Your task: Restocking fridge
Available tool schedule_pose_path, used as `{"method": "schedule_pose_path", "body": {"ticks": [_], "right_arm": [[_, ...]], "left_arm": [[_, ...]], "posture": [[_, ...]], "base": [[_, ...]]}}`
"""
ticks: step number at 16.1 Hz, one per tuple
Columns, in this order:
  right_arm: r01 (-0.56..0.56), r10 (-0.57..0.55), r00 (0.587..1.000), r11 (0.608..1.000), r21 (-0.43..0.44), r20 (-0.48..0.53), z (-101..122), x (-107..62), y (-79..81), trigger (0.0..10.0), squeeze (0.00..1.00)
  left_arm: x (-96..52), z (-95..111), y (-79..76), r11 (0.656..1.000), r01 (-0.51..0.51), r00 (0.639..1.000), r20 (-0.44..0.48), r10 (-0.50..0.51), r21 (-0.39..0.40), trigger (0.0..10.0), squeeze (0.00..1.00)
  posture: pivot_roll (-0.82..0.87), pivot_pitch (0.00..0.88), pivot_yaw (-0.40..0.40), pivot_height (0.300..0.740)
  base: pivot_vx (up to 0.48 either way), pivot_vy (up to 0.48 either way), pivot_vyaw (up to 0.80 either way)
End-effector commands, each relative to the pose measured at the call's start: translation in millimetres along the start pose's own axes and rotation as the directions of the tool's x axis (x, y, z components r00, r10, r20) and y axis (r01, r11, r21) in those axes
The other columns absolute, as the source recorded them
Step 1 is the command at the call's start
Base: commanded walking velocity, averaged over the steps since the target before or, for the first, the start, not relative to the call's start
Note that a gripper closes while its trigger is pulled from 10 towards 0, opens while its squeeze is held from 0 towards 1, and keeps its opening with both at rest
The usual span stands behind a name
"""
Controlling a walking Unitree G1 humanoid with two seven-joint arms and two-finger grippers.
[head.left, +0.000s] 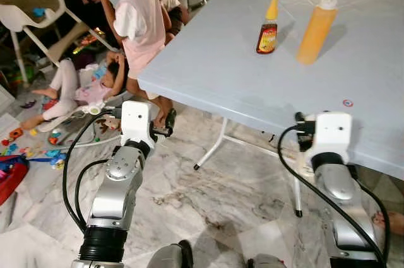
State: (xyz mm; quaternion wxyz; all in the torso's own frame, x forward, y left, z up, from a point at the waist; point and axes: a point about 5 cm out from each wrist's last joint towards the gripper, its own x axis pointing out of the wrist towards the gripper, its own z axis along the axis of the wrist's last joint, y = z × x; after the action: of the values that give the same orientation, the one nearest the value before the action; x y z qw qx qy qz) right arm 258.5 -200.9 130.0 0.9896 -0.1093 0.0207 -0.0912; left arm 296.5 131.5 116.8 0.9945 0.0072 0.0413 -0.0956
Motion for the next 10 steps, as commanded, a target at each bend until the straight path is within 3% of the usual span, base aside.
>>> {"method": "schedule_pose_path", "body": {"ticks": [1, 4, 5, 6, 7, 10], "right_arm": [[0.014, -0.014, 0.999, 1.000, 0.000, 0.049, 9, -1.5, -1.4, 10.0, 0.00], [0.087, -0.084, 0.995, 0.995, -0.046, 0.045, 7, -2.2, -8.9, 10.0, 0.00], [0.194, -0.194, 0.981, 0.978, -0.078, 0.004, -7, -5.3, -26.0, 10.0, 0.00], [0.255, -0.257, 0.965, 0.965, -0.051, -0.040, -17, -10.1, -36.8, 10.0, 0.00], [0.329, -0.324, 0.941, 0.943, 0.044, -0.100, -27, -21.2, -49.3, 10.0, 0.00], [0.367, -0.365, 0.929, 0.930, 0.029, -0.058, -22, -37.4, -56.9, 10.0, 0.00]], "left_arm": [[-0.4, 4, 4.4, 1.000, 0.000, 1.000, 0.014, 0.000, 0.000, 10.0, 0.00], [0.4, 5, 4.2, 1.000, 0.000, 1.000, 0.024, 0.000, -0.004, 10.0, 0.00], [2.4, 4, 0.9, 1.000, 0.009, 1.000, 0.022, -0.009, -0.007, 10.0, 0.00], [3.6, 4, -1.6, 1.000, 0.018, 1.000, 0.023, -0.018, -0.006, 10.0, 0.00], [6.0, 8, -5.7, 0.999, 0.051, 0.998, 0.026, -0.050, -0.014, 10.0, 0.00], [11.5, 5, -14.6, 0.991, 0.134, 0.991, -0.001, -0.134, 0.004, 10.0, 0.00]], "posture": [[-0.16, 0.085, 0.109, 0.740], [-0.16, 0.086, 0.112, 0.740], [-0.18, 0.079, 0.131, 0.740], [-0.18, 0.082, 0.138, 0.740], [-0.23, 0.121, 0.188, 0.740], [-0.25, 0.143, 0.245, 0.740]], "base": [[0.000, 0.000, 0.00], [0.000, 0.000, 0.00], [0.000, 0.000, 0.00], [0.000, 0.000, 0.00], [0.000, 0.000, 0.00], [0.000, 0.000, 0.00]]}}
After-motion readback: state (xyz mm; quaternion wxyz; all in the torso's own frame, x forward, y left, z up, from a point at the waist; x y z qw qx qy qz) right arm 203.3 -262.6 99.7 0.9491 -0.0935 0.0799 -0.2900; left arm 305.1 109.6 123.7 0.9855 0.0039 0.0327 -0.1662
